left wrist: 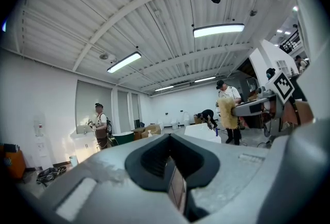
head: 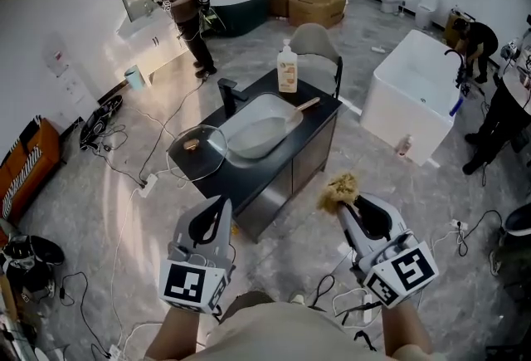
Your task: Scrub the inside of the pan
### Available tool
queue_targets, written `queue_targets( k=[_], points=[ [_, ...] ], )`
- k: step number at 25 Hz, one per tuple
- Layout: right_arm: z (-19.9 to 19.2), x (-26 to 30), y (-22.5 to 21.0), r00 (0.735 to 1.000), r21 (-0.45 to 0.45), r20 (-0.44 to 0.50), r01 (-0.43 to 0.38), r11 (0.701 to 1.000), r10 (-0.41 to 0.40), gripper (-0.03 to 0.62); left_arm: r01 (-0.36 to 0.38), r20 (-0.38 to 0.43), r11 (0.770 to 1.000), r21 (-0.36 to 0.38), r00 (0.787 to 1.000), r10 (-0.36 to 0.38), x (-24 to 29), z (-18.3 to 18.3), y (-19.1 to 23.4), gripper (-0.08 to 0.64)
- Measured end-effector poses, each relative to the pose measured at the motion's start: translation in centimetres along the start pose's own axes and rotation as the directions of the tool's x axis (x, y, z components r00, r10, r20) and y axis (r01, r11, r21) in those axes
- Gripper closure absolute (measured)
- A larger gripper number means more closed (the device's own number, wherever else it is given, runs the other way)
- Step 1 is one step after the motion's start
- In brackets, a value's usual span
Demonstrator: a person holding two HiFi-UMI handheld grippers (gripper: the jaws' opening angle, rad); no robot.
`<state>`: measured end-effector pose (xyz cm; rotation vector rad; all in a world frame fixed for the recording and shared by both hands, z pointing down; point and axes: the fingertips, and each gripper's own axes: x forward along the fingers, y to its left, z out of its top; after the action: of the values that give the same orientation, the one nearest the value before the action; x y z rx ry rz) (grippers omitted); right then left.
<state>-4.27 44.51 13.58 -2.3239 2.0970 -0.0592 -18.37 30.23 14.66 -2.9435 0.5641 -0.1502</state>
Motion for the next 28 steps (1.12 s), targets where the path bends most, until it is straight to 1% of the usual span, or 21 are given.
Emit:
queue_targets(
  k=[7, 12, 15, 20, 23, 28],
  points=[
    [-1.4, -1.5, -1.9, 1.000, 0.019, -0.022, -0.006, 1.000, 0.006, 0.505, -0.012, -0.013, 1.000, 0.021, 1.000, 0.012, 0.8, -0.2, -1.7, 0.558],
    [-2.2, -0.6, -3.0, 0.999, 0.016, -0.036, -0.010, 1.000, 0.011, 0.505, -0.008, -0.015, 1.000, 0.028, 1.000, 0.008, 1.9, -0.4, -1.7, 0.558],
    [-2.6, 0.8, -3.6, 0.999, 0.017, -0.040, -0.014, 1.000, 0.015, 0.505, -0.013, -0.010, 1.000, 0.027, 1.000, 0.013, 3.0, -0.9, -0.8, 0.558],
    [-3.6, 3.6, -4.9, 0.997, 0.001, -0.071, -0.022, 1.000, 0.022, 0.505, -0.026, 0.040, 1.000, 0.006, 0.999, 0.026, 5.5, -1.3, 1.0, 0.558],
    [-3.8, 5.8, -5.9, 0.996, -0.010, -0.084, -0.024, 1.000, 0.023, 0.503, -0.020, 0.032, 1.000, 0.000, 0.999, 0.020, 7.7, -2.0, 2.3, 0.558],
    [-4.5, 10.7, -7.7, 0.994, 0.001, -0.106, -0.033, 0.999, 0.033, 0.503, -0.019, 0.006, 1.000, -0.017, 1.000, 0.019, 11.5, -3.5, 5.5, 0.558]
  ],
)
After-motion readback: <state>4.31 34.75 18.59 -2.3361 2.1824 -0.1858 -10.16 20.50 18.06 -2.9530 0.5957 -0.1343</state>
